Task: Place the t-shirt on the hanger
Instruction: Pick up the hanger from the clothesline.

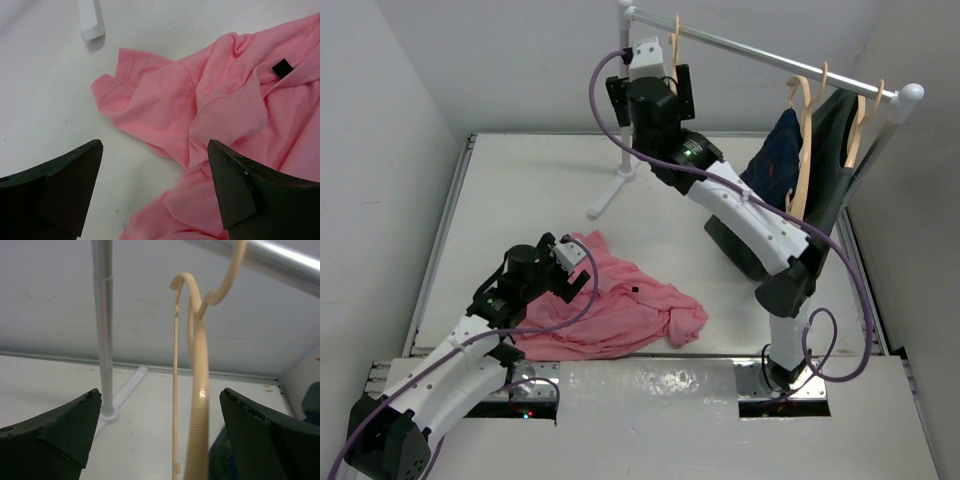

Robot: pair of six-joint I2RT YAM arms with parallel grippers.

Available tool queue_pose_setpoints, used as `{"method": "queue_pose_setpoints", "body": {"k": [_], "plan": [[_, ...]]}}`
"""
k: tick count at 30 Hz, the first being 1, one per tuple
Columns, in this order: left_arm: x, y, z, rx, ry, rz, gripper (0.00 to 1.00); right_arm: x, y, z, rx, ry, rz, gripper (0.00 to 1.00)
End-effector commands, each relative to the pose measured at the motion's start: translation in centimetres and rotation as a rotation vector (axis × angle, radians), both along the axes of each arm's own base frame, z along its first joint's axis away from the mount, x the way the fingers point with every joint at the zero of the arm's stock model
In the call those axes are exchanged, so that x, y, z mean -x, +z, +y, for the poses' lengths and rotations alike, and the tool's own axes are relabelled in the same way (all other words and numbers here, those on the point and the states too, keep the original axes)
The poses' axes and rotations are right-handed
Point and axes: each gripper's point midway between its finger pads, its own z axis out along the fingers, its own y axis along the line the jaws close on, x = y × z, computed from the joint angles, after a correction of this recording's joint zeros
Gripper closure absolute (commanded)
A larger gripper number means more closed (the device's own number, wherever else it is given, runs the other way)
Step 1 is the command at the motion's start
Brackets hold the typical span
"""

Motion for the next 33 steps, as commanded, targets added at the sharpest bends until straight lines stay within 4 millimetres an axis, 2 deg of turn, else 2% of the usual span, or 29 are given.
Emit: {"method": "queue_pose_setpoints", "body": {"k": [1, 6, 8, 11, 12, 13, 17, 18, 19, 20, 21, 23, 25, 28, 33], "plan": [[-0.5, 1.2, -0.4, 0.042, -0.007, -0.052, 0.17, -0.4, 3.9, -3.3, -0.009, -0.146, -0.105, 0.01], [-0.4, 1.5, -0.4, 0.047, -0.012, -0.063, 0.17, -1.9, -0.4, -5.5, 0.043, -0.198, -0.007, 0.03], [-0.4, 1.6, -0.4, 0.048, -0.012, -0.063, 0.17, -2.1, -0.8, -6.3, 0.041, -0.190, 0.009, 0.07], [-0.4, 1.5, -0.5, 0.052, -0.011, -0.057, 0.18, -2.4, -2.4, -6.9, 0.033, -0.178, 0.041, 0.19], [-0.5, 1.5, -0.5, 0.052, -0.011, -0.057, 0.18, -2.6, -2.7, -6.9, 0.022, -0.158, 0.047, 0.28], [-0.5, 1.5, -0.5, 0.051, -0.011, -0.055, 0.18, -2.8, -2.7, -7.8, 0.014, -0.163, 0.048, 0.34], [-0.5, 1.5, -0.4, 0.050, -0.008, -0.056, 0.18, -3.5, -4.2, -8.2, -0.013, -0.102, 0.087, 0.50], [-0.5, 1.4, -0.4, 0.049, -0.006, -0.054, 0.18, -3.7, -4.3, -8.1, -0.022, -0.087, 0.087, 0.53], [-0.5, 1.4, -0.4, 0.047, -0.008, -0.056, 0.18, -3.8, -4.3, -7.4, -0.023, -0.046, 0.089, 0.63], [-0.5, 1.4, -0.3, 0.046, -0.005, -0.055, 0.18, -3.7, -4.5, -7.3, -0.017, -0.030, 0.092, 0.67], [-0.5, 1.3, -0.3, 0.045, -0.006, -0.052, 0.18, -3.7, -4.2, -7.2, -0.026, -0.025, 0.080, 0.78], [-0.5, 1.3, -0.3, 0.046, -0.006, -0.053, 0.18, -3.5, -4.0, -7.8, -0.042, -0.060, 0.068, 0.90], [-0.5, 1.4, -0.3, 0.047, -0.004, -0.052, 0.18, -3.2, -3.6, -8.9, -0.052, -0.113, 0.050, 0.97], [-0.5, 1.3, -0.3, 0.046, -0.004, -0.053, 0.18, -2.9, -2.9, -9.1, -0.061, -0.109, 0.010, 1.00], [-0.5, 1.2, -0.2, 0.045, -0.003, -0.049, 0.18, -2.3, -0.6, -7.7, -0.035, 0.026, -0.026, 1.00]]}}
